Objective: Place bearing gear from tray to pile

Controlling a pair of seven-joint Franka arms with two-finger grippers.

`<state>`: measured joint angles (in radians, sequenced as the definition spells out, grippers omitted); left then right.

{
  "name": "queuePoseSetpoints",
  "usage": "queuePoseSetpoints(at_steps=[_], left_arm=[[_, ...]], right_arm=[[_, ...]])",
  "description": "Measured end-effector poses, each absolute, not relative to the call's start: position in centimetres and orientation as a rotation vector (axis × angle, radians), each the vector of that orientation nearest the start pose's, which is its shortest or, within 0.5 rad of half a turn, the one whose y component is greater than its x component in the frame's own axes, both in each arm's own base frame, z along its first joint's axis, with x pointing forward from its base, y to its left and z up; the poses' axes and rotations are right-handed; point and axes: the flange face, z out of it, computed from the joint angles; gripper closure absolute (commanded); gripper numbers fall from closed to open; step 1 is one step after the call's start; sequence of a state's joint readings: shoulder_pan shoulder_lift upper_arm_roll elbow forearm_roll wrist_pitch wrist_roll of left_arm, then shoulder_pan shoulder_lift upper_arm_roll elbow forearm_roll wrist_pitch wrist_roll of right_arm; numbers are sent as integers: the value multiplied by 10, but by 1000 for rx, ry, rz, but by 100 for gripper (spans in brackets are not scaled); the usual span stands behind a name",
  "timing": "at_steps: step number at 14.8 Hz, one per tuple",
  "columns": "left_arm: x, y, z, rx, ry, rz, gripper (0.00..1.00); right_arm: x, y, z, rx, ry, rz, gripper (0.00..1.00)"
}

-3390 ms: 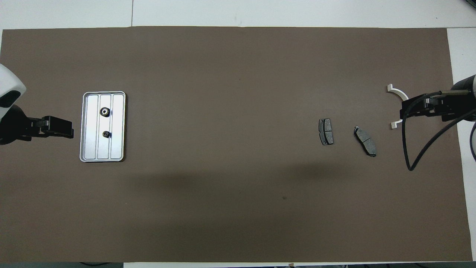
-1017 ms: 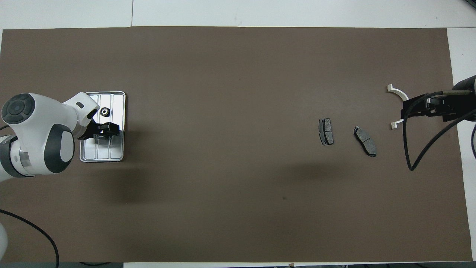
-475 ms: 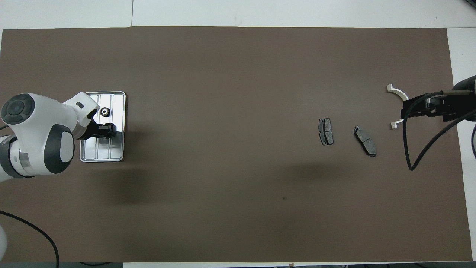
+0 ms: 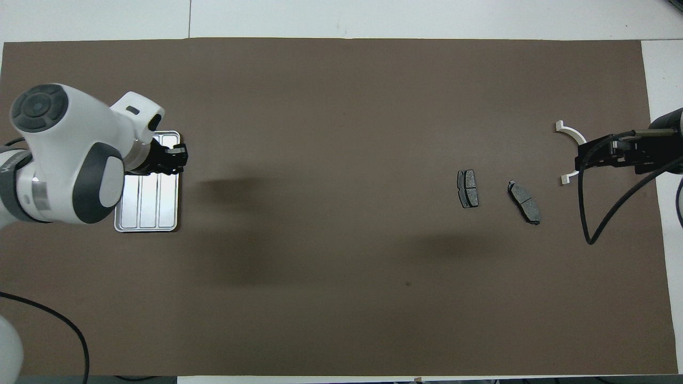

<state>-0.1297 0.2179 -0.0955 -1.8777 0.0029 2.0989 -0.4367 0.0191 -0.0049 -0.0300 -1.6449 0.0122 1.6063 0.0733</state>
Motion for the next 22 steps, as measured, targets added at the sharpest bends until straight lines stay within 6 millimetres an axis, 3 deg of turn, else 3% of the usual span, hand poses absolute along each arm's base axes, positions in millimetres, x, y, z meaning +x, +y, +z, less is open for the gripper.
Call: queuePoseSetpoints(at_steps=[2,4,8,11,14,16,19,20,21,22], left_arm=[[578,-224,412,-3154,-385,-38,100],[553,-291,411,-3164,-430,-58,100],[517,-376,373,-3171,-513,-73,100],[508,-402,336,-3157,-531,-111,100],[508,-409,309,-3157,-519,-117,100],[506,-408,303,-3154,-512,-122,100],[501,-407,296,-3156,-497,-142,96],[501,-407,296,-3156,-495,-145,38],[501,-407,296,-3156,-495,-147,1],[501,-407,296,-3157,-494,-148,0]], right_arm=[[556,-4,590,-3127,131,41,0],[561,-3,572,-3127,130,12,0],[573,-2,506,-3126,147,-47,0],[588,-2,457,-3126,162,-58,0],[607,6,415,-3127,150,-92,0],[615,9,397,-3127,150,-109,0],[618,9,389,-3127,152,-119,0],[618,9,390,-3127,152,-120,0],[618,9,390,-3127,152,-122,0],[619,9,390,-3127,152,-123,0]])
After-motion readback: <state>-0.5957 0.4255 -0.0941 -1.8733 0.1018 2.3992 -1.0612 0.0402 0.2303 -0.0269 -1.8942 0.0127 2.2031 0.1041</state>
